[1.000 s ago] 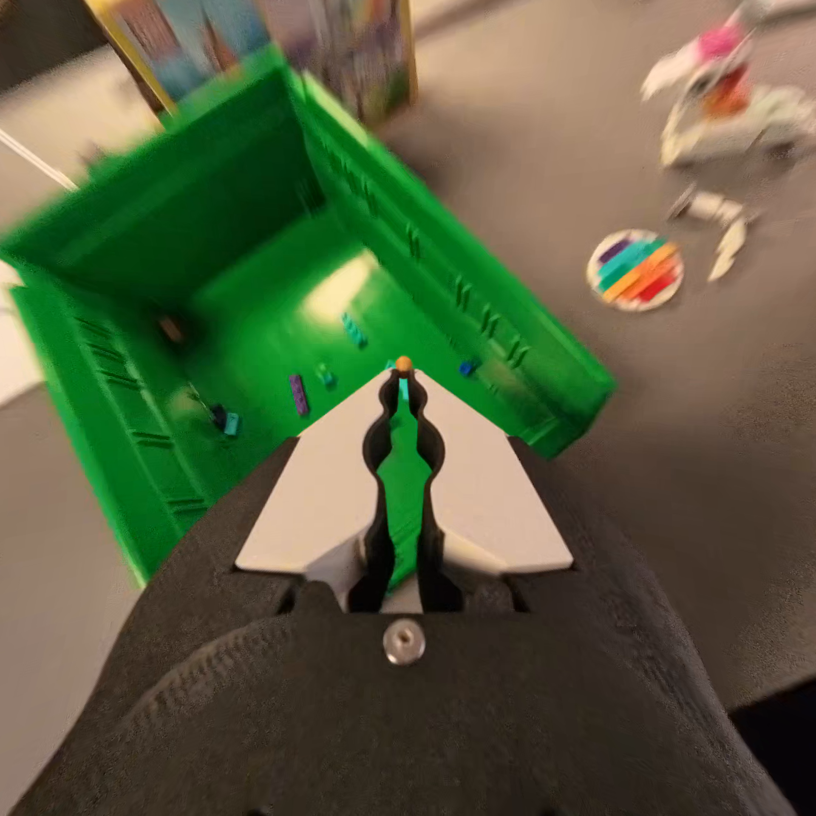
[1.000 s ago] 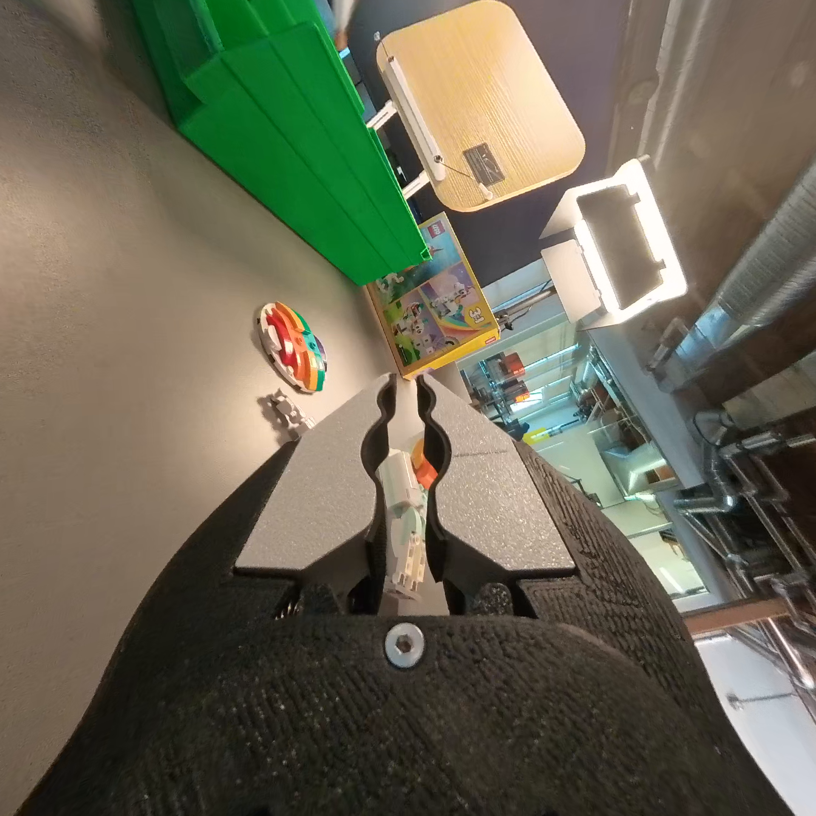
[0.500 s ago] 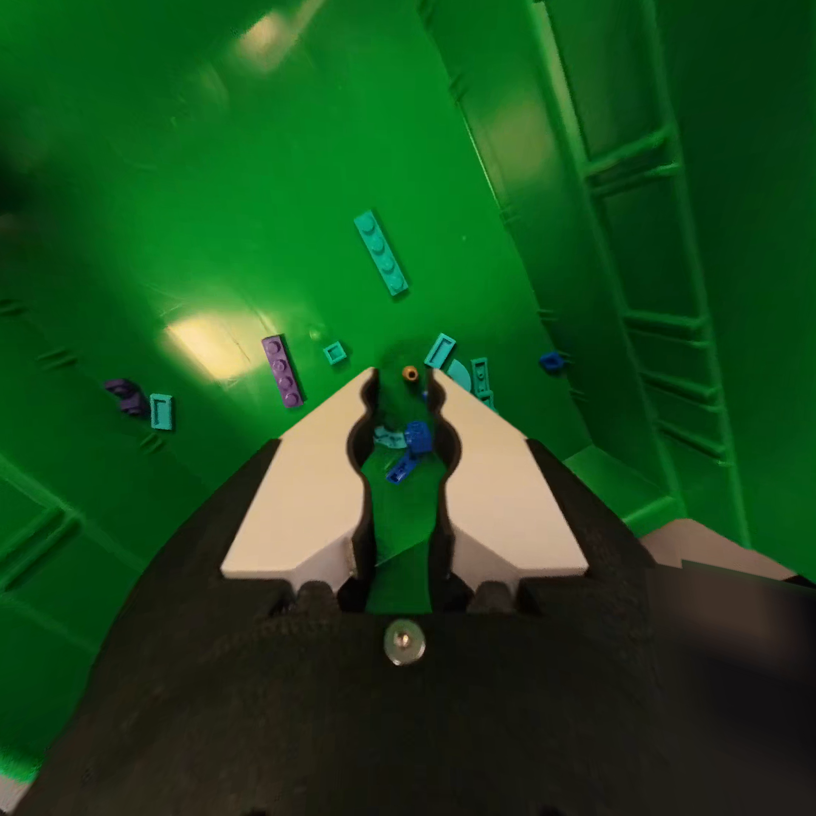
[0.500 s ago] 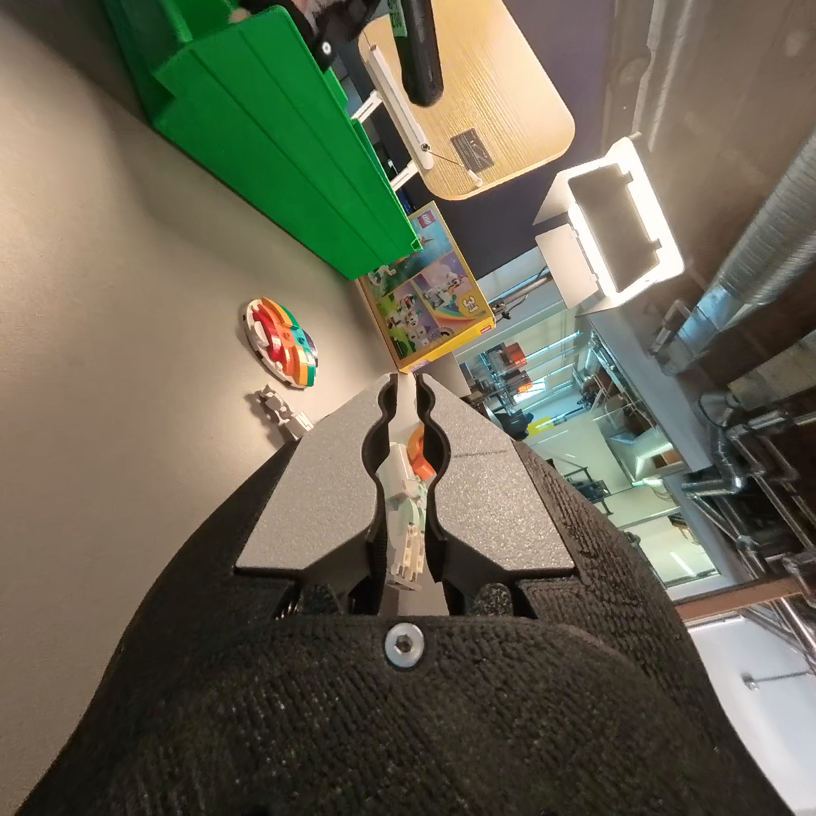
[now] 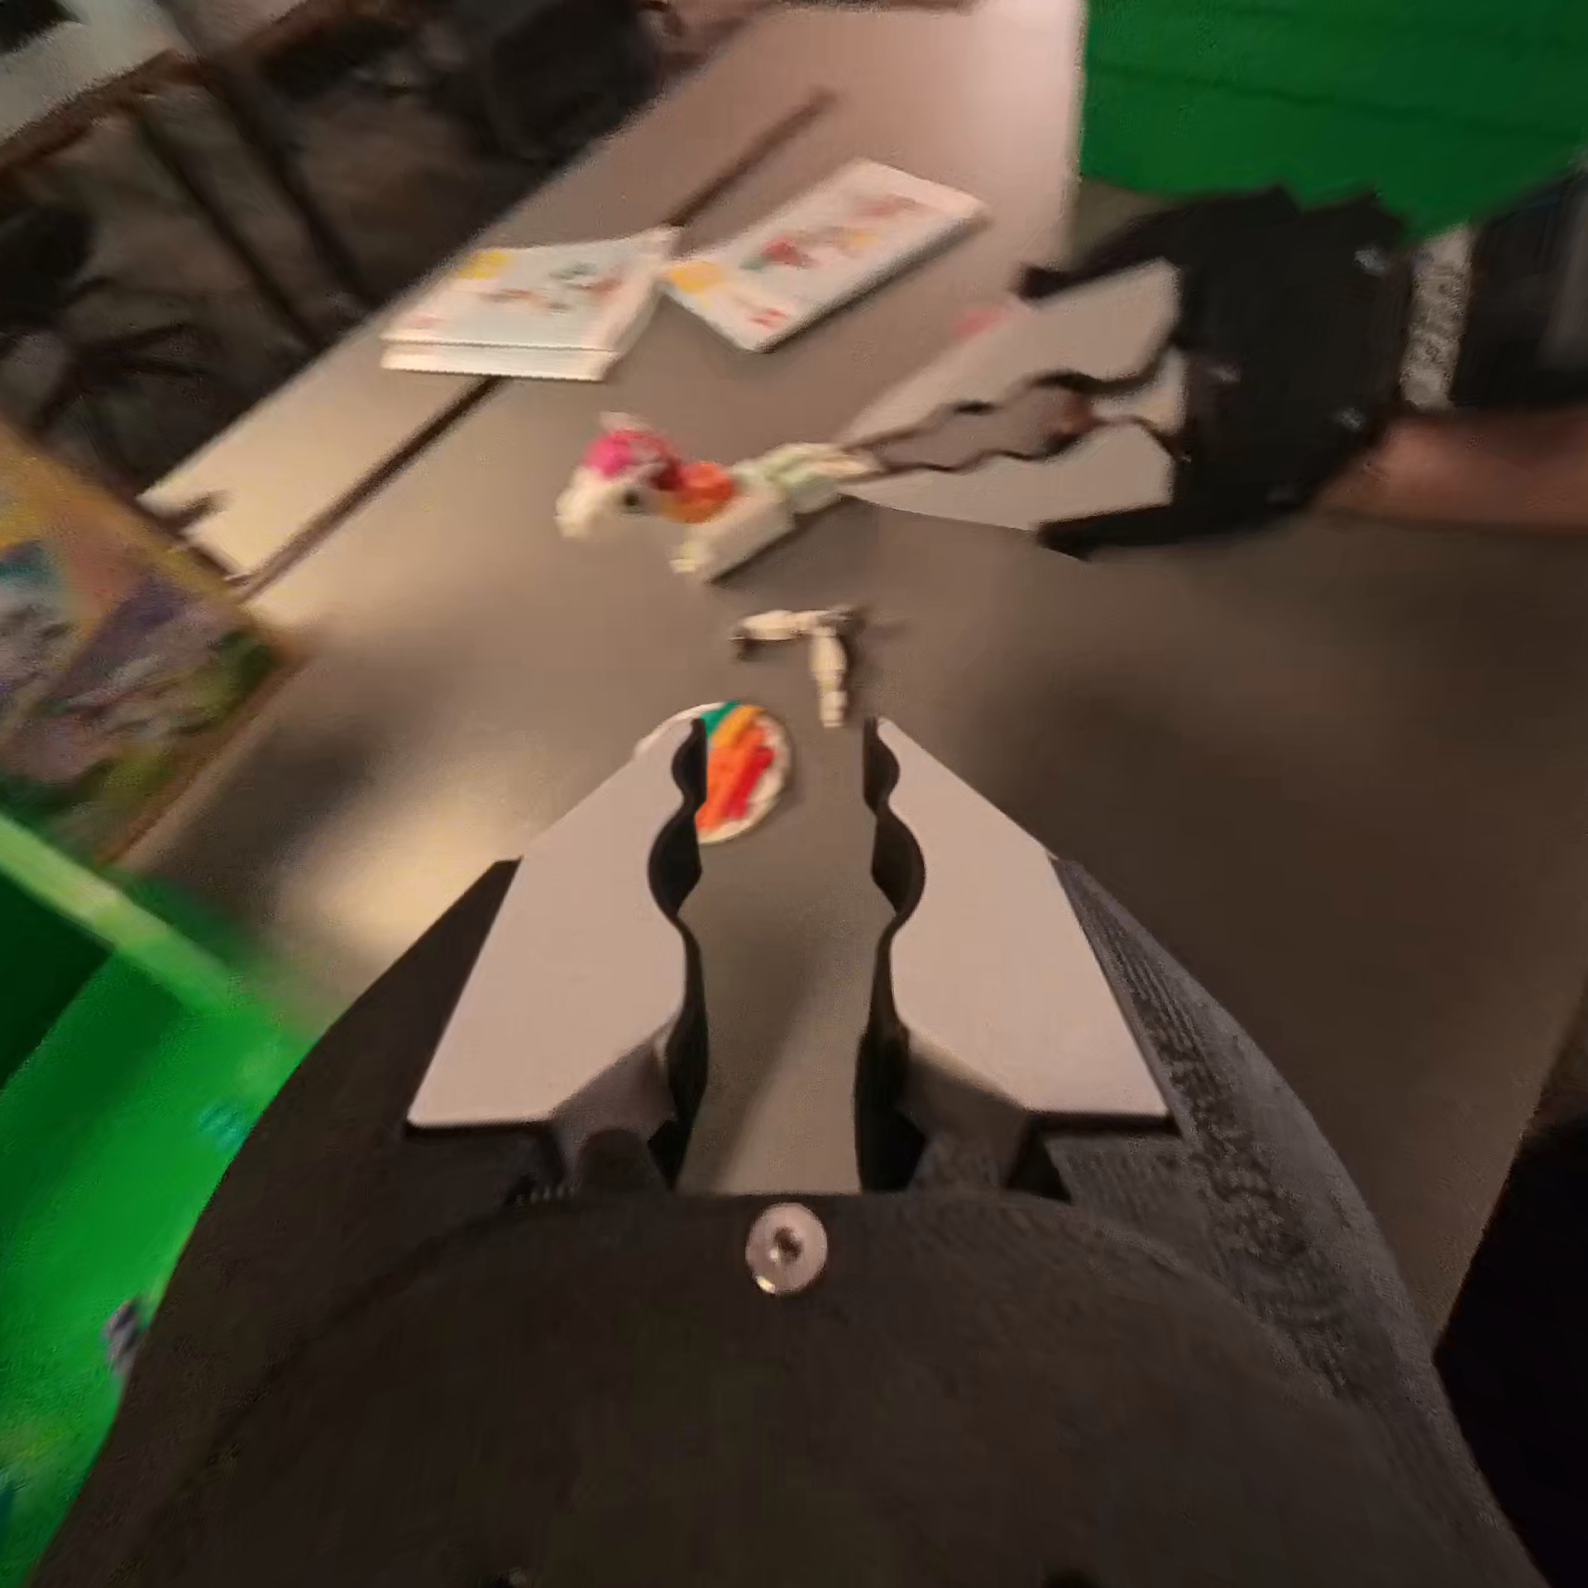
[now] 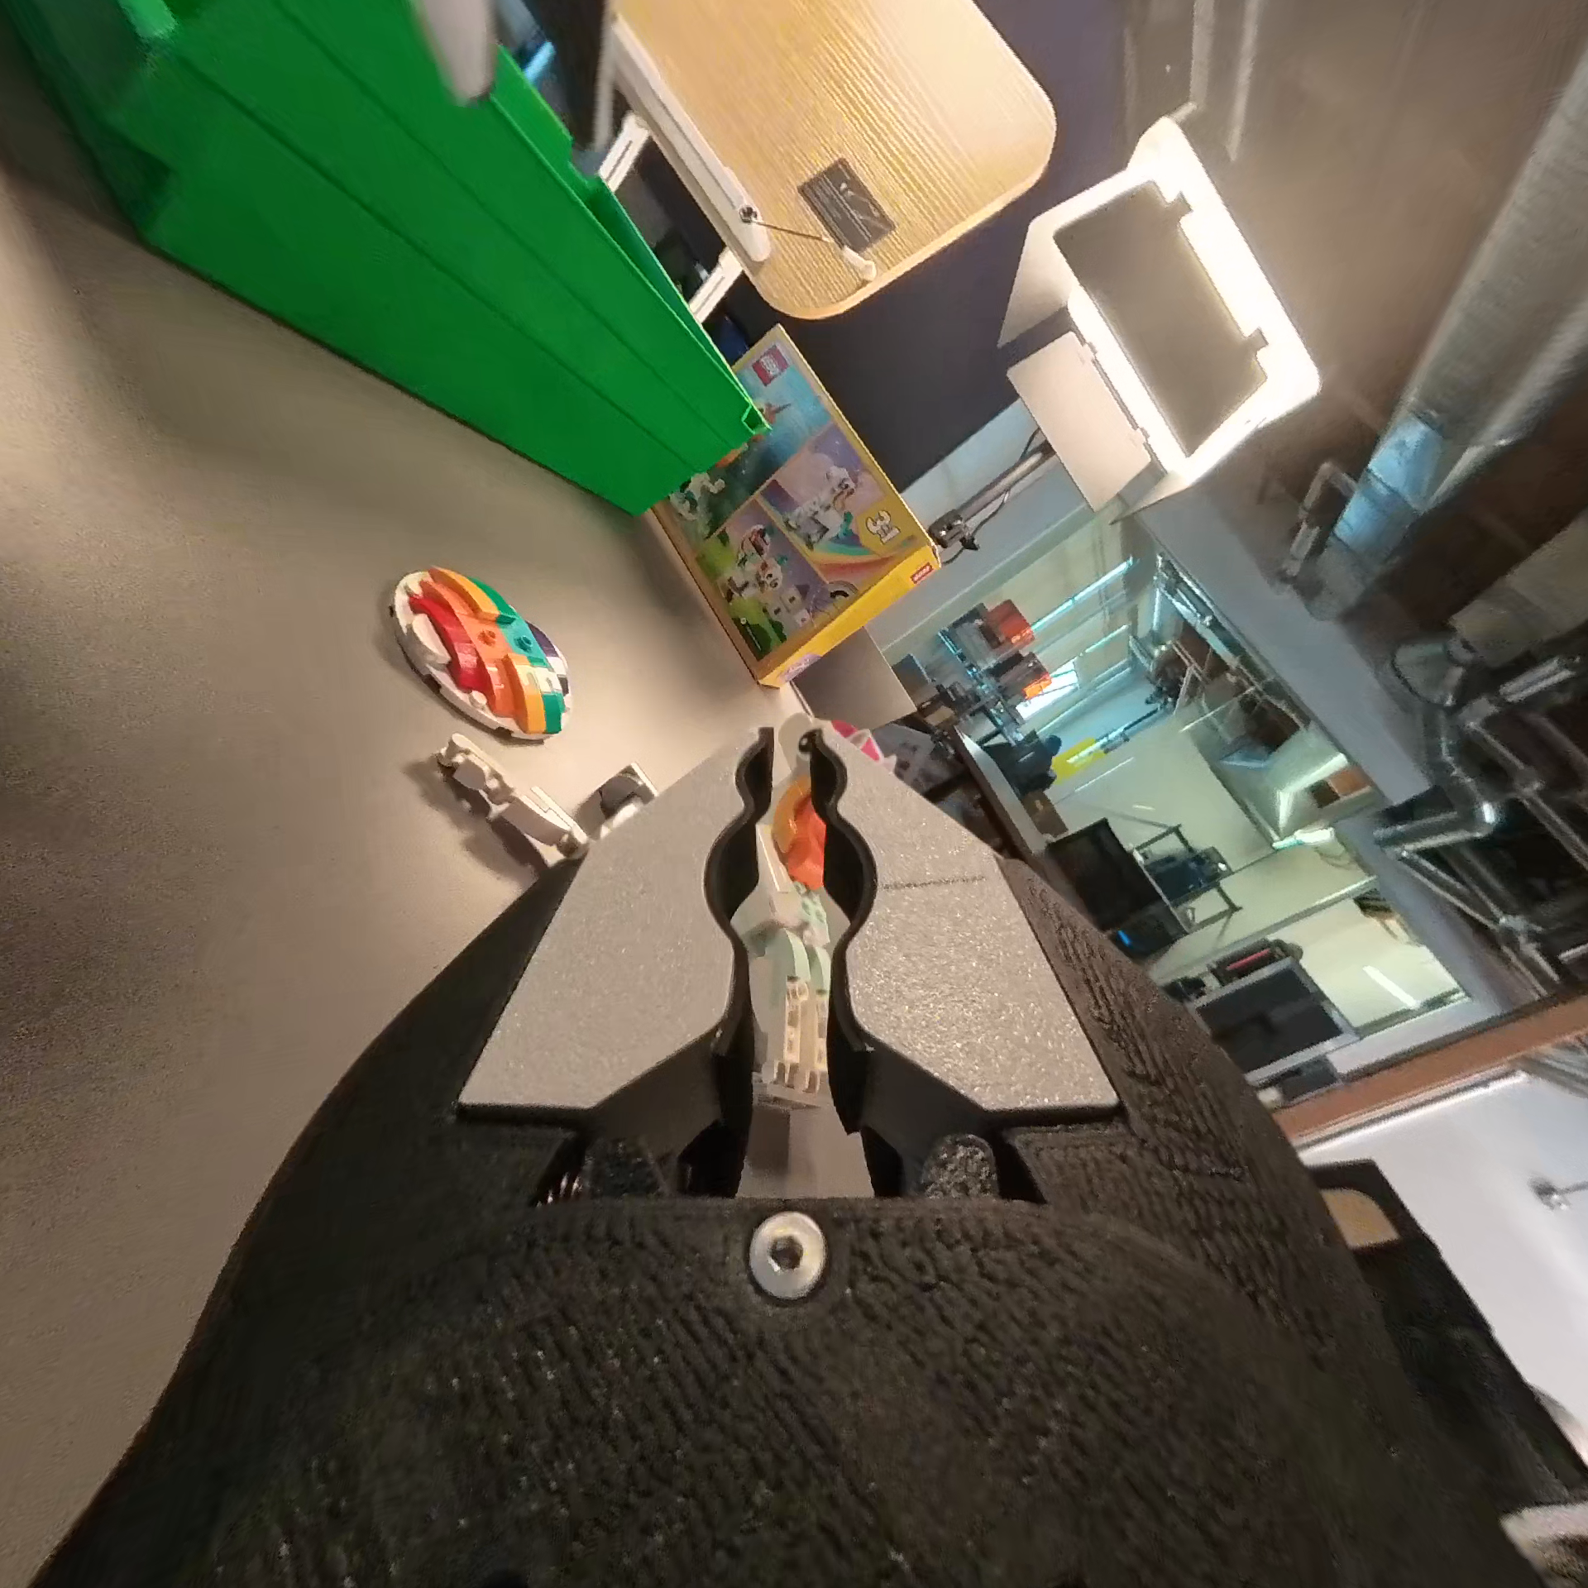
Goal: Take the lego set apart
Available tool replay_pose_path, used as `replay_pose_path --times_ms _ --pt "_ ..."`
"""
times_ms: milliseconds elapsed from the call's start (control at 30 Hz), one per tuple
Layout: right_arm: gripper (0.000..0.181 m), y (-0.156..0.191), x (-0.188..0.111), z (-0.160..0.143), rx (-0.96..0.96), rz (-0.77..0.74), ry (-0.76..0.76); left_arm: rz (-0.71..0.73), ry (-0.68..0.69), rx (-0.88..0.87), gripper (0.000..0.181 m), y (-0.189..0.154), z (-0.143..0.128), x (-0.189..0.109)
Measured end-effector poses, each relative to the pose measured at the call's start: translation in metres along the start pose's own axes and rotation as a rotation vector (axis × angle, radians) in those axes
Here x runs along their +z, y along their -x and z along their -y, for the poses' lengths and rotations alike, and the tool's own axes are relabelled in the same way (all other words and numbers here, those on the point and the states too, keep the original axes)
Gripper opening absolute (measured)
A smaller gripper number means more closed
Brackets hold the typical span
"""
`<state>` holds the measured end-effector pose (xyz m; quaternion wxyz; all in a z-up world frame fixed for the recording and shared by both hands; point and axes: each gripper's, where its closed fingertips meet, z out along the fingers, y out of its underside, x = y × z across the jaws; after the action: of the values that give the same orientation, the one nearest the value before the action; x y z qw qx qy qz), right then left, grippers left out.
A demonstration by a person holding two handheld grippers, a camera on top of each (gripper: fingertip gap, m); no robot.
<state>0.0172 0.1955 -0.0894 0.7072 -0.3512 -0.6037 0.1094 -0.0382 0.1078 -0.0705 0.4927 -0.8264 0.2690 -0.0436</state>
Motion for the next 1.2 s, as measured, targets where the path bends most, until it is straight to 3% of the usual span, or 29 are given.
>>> replay_pose_path --times_ms 67,200,367,500,533,667,767,1000,1133,1200 --pt "0.007 -0.002 -0.001 -0.002 0.017 -0.001 0.003 -0.065 0.063 0.04 0.034 -0.023 -0.012 0.034" --pt "0.006 -0.001 -0.002 -0.005 0.012 0.01 0.015 -0.144 0.13 -0.005 0.031 -0.032 -0.028 0.085" --pt "0.007 0.005 0.001 -0.005 0.007 0.037 0.021 -0.158 0.225 -0.028 0.031 -0.022 -0.052 0.109" --pt "0.009 0.011 0.001 -0.005 -0.014 0.068 0.028 -0.141 0.2 -0.014 0.02 -0.013 -0.05 0.115" --pt "0.009 0.015 0.001 -0.005 -0.017 0.088 0.031 -0.147 0.194 -0.002 0.007 -0.012 -0.051 0.115" --pt "0.028 0.054 -0.006 -0.003 -0.014 0.326 0.035 -0.193 0.145 -0.053 0.006 -0.012 -0.054 0.111" --pt "0.039 0.065 -0.005 -0.01 -0.137 0.344 0.087 -0.195 0.093 -0.041 0.006 -0.011 -0.051 0.102" --pt "0.034 0.064 -0.003 -0.01 -0.316 0.288 0.106 -0.279 0.017 0.009 0.006 -0.043 -0.037 0.094" --pt "0.016 0.067 -0.004 -0.016 -0.362 0.297 0.132 -0.208 -0.037 0.217 0.006 -0.05 -0.032 0.093" --pt "0.015 0.068 -0.005 -0.019 -0.382 0.308 0.147 -0.142 -0.044 0.351 0.006 -0.05 -0.034 0.095"
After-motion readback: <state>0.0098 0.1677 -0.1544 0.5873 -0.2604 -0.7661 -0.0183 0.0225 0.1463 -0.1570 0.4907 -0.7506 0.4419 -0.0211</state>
